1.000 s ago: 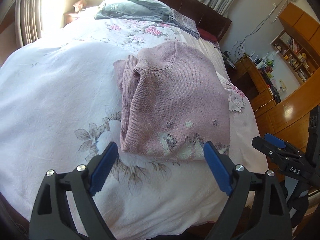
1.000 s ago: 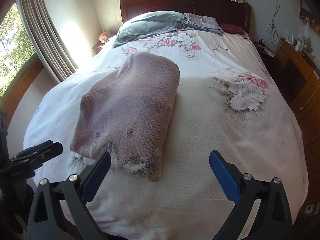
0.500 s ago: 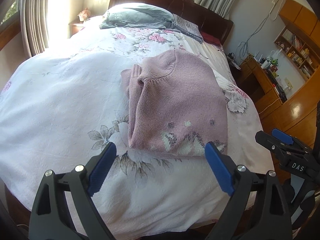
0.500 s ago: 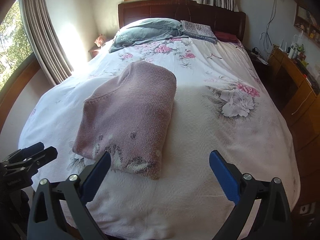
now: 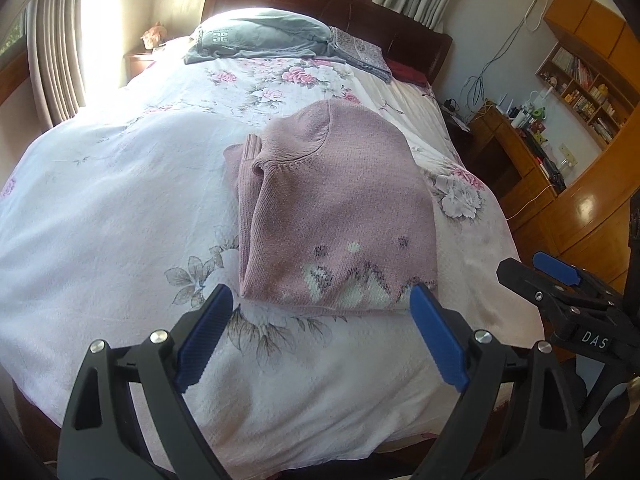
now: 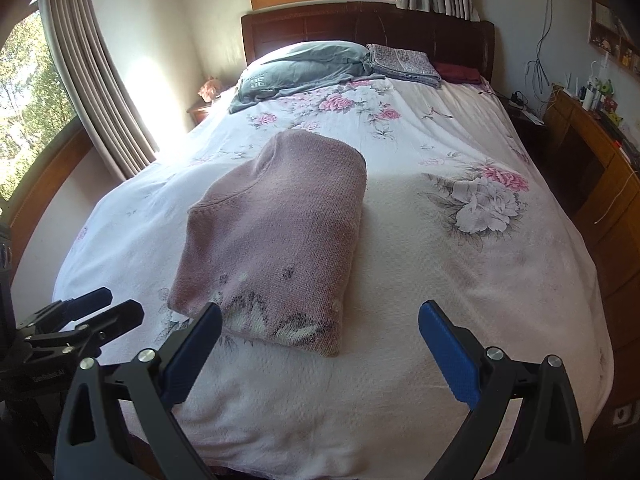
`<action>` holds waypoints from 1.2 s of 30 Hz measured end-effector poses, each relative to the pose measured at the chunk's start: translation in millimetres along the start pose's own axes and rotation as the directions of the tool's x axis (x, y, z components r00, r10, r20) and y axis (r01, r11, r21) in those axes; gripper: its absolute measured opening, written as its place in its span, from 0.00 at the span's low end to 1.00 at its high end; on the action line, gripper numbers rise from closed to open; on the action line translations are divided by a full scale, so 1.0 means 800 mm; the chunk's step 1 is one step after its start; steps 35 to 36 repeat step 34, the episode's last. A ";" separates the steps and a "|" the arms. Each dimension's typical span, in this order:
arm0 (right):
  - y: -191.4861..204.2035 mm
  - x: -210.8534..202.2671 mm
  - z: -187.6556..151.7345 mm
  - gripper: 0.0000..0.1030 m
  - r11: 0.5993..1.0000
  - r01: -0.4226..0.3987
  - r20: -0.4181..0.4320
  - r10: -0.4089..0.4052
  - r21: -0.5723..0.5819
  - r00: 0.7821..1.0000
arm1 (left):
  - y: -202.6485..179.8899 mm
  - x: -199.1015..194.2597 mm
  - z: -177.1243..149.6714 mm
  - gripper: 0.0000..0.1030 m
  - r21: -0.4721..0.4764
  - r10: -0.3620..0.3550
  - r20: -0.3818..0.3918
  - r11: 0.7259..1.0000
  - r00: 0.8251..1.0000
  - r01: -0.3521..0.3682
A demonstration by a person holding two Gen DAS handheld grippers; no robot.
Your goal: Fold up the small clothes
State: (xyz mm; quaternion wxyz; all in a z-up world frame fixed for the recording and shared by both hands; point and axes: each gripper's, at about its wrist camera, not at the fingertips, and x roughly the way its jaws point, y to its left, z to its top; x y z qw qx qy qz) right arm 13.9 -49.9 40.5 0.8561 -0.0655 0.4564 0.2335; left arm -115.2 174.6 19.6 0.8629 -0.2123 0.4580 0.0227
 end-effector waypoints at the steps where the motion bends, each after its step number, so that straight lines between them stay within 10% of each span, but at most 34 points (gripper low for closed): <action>1: 0.002 0.000 0.000 0.96 1.000 0.005 0.003 -0.005 -0.006 1.000 | 0.000 0.000 0.000 0.87 -0.001 0.000 -0.001 1.000 1.000 0.000; 36: 0.004 0.020 0.011 0.96 0.993 0.111 -0.016 -0.112 -0.029 0.994 | 0.005 0.027 0.016 0.87 0.007 -0.018 -0.040 1.000 0.999 0.019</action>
